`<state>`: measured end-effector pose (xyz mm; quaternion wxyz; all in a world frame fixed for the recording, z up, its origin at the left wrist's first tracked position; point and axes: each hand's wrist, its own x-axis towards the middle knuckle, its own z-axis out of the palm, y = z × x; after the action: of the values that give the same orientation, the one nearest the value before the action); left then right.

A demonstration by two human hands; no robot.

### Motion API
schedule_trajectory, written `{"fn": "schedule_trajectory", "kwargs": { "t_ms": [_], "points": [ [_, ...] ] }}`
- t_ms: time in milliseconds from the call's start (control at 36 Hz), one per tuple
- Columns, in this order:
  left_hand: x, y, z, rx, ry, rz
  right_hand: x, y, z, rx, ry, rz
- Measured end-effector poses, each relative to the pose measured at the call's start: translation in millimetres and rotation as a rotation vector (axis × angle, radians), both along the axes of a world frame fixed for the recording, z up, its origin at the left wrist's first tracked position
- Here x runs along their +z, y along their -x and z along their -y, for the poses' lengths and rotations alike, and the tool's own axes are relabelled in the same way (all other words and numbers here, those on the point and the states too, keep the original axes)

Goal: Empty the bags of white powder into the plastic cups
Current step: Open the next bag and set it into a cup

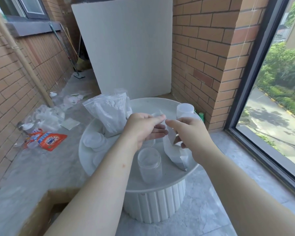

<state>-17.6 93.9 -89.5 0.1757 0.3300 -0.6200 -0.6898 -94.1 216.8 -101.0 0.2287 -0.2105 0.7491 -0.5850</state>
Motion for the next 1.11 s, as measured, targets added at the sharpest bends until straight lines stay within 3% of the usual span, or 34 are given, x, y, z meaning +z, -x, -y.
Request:
{"fn": "schedule_trajectory", "kwargs": {
  "t_ms": [444,1111],
  "points": [
    [-1,-1,-1,-0.032,0.057,0.018,2,4,-3,0.215,-0.006,0.268],
    [0,-4,-1,-0.056,0.084,0.035,-9,8,1,0.214,0.009,0.268]
  ]
}}
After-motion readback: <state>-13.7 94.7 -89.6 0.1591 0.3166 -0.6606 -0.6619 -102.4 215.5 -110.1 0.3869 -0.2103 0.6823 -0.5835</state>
